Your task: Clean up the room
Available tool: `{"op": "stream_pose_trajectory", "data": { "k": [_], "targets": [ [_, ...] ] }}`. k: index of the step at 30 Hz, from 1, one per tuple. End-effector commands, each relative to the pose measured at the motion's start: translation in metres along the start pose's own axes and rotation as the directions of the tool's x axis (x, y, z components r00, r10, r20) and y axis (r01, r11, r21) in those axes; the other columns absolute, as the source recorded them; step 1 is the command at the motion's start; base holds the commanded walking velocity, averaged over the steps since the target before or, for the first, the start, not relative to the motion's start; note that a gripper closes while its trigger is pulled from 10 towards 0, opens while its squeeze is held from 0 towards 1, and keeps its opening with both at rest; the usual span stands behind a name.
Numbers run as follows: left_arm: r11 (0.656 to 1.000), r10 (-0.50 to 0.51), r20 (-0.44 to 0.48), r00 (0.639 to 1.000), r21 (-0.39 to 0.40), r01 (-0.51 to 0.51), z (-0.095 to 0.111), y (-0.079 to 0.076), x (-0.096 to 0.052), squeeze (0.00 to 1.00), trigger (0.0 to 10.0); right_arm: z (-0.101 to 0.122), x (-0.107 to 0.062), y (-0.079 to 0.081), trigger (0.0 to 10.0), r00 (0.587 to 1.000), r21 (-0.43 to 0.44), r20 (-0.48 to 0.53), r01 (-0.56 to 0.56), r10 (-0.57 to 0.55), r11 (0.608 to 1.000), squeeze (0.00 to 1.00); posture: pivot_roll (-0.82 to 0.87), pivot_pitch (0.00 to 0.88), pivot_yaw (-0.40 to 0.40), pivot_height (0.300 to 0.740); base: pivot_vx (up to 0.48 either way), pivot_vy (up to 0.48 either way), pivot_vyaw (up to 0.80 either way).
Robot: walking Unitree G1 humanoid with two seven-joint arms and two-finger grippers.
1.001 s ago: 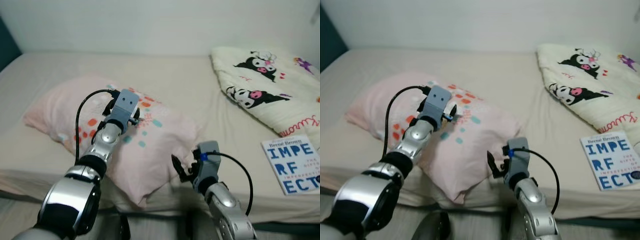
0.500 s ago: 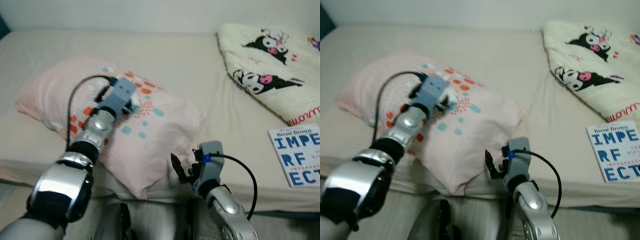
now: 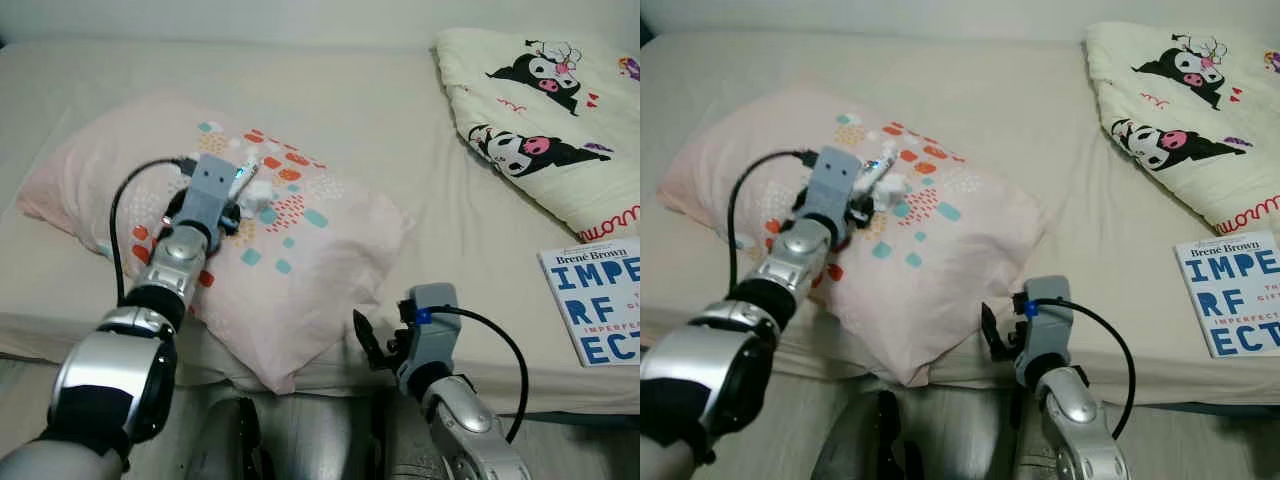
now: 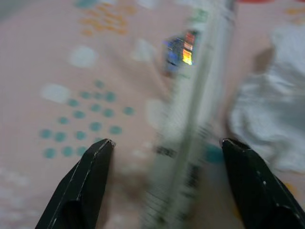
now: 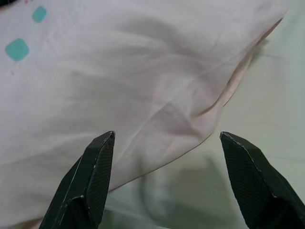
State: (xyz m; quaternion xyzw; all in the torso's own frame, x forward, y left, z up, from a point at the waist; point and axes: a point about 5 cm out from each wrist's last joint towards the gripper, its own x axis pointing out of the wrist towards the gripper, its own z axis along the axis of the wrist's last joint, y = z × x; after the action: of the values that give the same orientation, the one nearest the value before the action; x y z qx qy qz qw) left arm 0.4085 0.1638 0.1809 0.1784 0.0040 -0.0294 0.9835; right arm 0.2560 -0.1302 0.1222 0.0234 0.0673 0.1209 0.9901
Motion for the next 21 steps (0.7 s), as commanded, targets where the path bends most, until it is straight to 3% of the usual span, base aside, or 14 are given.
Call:
{"op": "stream_pose_trajectory", "data": {
  "k": [1, 2, 12, 15, 19, 21],
  "targets": [
    [0.996, -0.090, -0.083, 0.992, -0.021, 0.089, -0.022, -0.018, -0.006, 0.00, 2.0, -0.004, -0.004, -0.004, 10.0, 0.999, -0.001, -0.029, 0.028, -0.028, 1.000, 0.00, -0.15, 0.366, 0.034, 0.600, 0.000, 0.000, 0.00],
    [0.993, -0.112, -0.076, 0.991, -0.037, 0.110, -0.022, -0.022, -0.007, 0.00, 0.0, -0.004, -0.004, -0.005, 10.0, 0.999, -0.005, -0.031, 0.033, -0.033, 0.999, 0.00, -0.15, 0.360, 0.033, 0.600, 0.000, 0.000, 0.00],
    [0.986, -0.128, -0.037, 0.991, -0.112, 0.123, -0.017, -0.027, -0.006, 0.00, 0.0, 0.004, 0.001, -0.009, 10.0, 0.999, -0.014, -0.012, 0.040, -0.040, 0.999, 0.00, -0.15, 0.331, 0.031, 0.600, 0.000, 0.000, 0.00],
    [0.983, -0.104, -0.007, 0.995, -0.155, 0.102, -0.013, -0.022, -0.005, 0.00, 0.0, 0.023, 0.007, -0.007, 10.0, 0.998, 0.020, 0.067, 0.019, -0.021, 1.000, 0.00, -0.13, 0.315, 0.028, 0.600, 0.000, 0.000, 0.00],
    [0.981, 0.011, 0.063, 0.998, -0.196, 0.002, -0.005, 0.002, -0.005, 0.00, 0.0, 0.074, 0.022, -0.003, 10.0, 0.963, 0.054, 0.264, -0.066, 0.050, 0.996, 0.00, -0.10, 0.300, 0.019, 0.600, 0.000, 0.000, 0.00],
    [0.980, 0.037, 0.073, 0.997, -0.197, -0.022, -0.003, 0.007, -0.005, 0.00, 0.0, 0.081, 0.025, -0.002, 10.0, 0.956, 0.049, 0.286, -0.078, 0.061, 0.996, 0.00, -0.10, 0.300, 0.019, 0.600, 0.000, 0.000, 0.00]
  ]
}}
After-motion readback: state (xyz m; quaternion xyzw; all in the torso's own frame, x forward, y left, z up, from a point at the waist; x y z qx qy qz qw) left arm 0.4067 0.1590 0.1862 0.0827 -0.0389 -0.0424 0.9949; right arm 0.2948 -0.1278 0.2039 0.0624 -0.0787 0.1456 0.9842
